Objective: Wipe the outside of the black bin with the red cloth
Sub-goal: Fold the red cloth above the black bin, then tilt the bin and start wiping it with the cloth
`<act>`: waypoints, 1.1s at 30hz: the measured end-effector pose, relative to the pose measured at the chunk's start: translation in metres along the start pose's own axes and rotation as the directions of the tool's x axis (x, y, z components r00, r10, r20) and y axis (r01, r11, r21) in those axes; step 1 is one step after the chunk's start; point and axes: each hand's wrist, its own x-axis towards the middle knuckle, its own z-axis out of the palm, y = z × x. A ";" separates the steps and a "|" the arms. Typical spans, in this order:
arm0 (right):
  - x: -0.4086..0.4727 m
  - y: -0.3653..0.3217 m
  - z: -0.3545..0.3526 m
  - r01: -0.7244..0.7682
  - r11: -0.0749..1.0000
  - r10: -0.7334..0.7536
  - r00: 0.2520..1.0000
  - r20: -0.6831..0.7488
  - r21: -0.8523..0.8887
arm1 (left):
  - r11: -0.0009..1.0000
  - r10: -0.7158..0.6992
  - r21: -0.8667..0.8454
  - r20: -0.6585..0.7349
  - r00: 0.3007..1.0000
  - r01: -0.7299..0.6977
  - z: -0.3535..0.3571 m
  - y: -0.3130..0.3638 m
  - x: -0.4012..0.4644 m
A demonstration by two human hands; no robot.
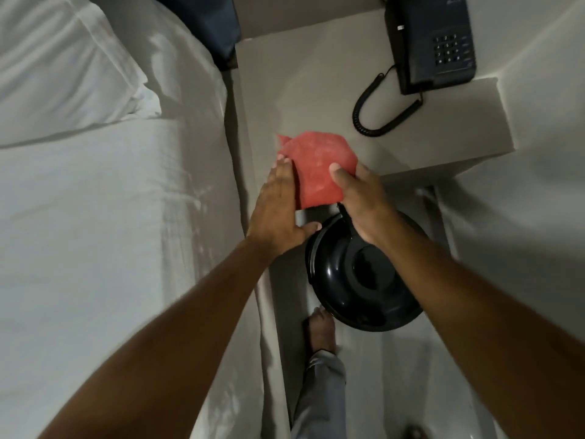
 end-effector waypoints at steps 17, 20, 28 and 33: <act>-0.302 0.168 -0.173 0.198 0.621 0.027 0.962 -0.273 0.758 | 0.817 0.551 -0.177 -0.044 0.834 -0.549 0.161 0.193 -0.236; -0.292 0.219 -0.180 0.256 0.461 0.163 0.917 -0.364 0.850 | 0.732 0.679 -0.049 0.140 0.721 -0.680 0.204 0.192 -0.233; -0.197 0.324 -0.188 0.174 0.325 0.256 0.930 -0.264 0.929 | 0.604 0.675 0.088 0.471 0.568 -0.792 0.270 0.152 -0.179; -0.137 0.381 -0.204 0.185 0.258 0.205 0.949 -0.241 0.948 | 0.529 0.788 0.133 0.291 0.543 -0.838 0.263 0.136 -0.151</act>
